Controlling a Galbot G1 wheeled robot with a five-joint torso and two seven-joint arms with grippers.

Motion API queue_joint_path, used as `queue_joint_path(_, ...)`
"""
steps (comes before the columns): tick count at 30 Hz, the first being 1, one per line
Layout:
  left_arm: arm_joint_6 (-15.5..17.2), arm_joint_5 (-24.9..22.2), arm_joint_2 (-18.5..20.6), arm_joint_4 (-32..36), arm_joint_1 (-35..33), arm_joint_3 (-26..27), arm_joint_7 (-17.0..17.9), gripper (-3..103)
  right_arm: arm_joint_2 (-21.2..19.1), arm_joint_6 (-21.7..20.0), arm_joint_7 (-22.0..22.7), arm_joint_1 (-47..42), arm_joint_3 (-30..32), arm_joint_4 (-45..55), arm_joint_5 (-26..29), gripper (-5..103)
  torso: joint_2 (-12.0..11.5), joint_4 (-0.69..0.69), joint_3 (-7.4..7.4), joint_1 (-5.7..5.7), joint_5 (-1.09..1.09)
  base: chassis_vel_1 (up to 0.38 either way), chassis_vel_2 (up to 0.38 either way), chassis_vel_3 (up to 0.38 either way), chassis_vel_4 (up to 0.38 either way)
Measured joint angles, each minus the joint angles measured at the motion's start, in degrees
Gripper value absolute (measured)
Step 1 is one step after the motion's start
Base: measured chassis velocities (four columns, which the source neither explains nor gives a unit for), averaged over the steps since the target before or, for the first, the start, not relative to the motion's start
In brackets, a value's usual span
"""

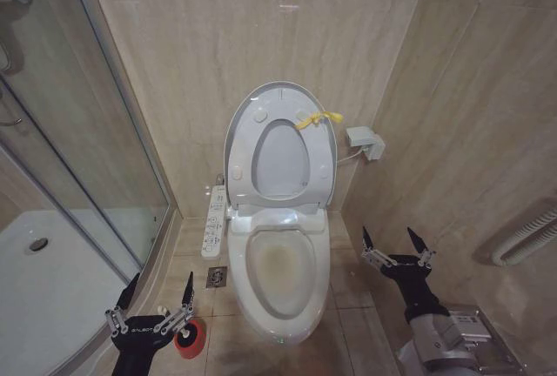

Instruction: Open the toilet lid, clean the toilet bowl with a toilet brush, close the toilet lid, and flush.

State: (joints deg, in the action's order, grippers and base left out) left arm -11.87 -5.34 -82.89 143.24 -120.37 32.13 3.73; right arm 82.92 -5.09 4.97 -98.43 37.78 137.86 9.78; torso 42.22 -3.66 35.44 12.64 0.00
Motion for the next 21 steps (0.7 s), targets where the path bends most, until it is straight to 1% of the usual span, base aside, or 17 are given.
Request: queue_joint_path(21, 0.00, 0.00, 0.00, 0.00, 0.00, 0.00, 0.00, 100, 0.00, 0.00, 0.00, 0.00, 0.00, 0.00, 0.00, 100, 0.00, 0.00, 0.00, 0.00, 0.00, 0.000, 0.000, 0.000, 0.000)
